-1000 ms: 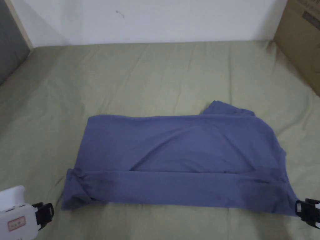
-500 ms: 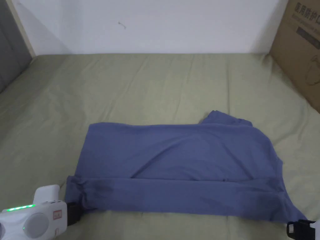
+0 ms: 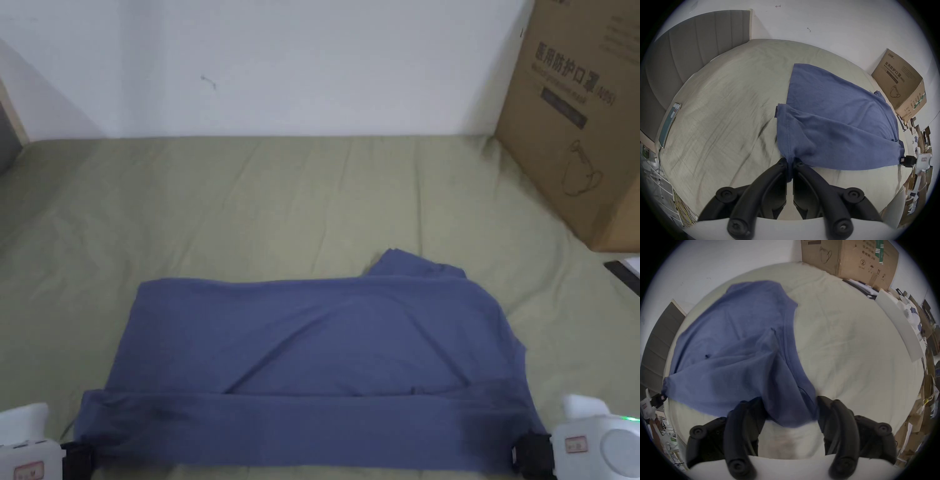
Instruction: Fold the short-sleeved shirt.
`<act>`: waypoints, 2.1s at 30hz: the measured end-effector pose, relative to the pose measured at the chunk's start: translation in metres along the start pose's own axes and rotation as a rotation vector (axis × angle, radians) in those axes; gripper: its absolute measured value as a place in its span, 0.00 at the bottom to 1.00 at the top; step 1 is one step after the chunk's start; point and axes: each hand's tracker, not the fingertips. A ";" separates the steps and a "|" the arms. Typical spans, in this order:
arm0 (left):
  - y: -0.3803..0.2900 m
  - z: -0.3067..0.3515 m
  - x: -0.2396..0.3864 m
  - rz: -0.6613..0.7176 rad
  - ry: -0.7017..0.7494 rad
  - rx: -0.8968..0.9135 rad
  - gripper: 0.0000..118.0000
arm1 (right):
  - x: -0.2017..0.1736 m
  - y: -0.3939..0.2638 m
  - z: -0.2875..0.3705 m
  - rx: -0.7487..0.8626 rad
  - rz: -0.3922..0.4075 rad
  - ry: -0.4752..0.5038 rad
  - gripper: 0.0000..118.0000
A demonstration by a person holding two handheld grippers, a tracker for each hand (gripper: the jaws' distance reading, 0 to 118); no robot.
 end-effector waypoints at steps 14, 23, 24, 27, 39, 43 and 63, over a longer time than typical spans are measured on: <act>-0.002 0.034 -0.007 -0.048 -0.048 -0.012 0.03 | 0.004 -0.015 0.065 0.086 -0.012 0.112 0.07; -0.090 0.057 -0.029 -0.024 -0.017 -0.110 0.03 | 0.034 -0.098 0.078 -0.042 -0.007 0.100 0.08; -0.100 0.051 -0.029 -0.030 -0.013 -0.130 0.03 | 0.034 -0.102 0.069 -0.038 -0.021 0.096 0.08; -0.107 0.042 -0.029 -0.011 -0.018 -0.077 0.04 | 0.030 -0.101 0.063 -0.059 -0.056 0.076 0.50; -0.047 0.106 -0.016 0.052 -0.070 0.167 0.40 | 0.014 -0.056 0.131 0.146 0.022 0.061 0.06; -0.039 0.093 0.014 -0.042 0.006 0.205 0.00 | 0.003 -0.045 0.118 0.137 -0.087 0.131 0.00; 0.015 0.012 0.063 -0.055 -0.033 0.039 0.00 | -0.021 0.226 -0.052 -0.091 0.093 -0.016 0.61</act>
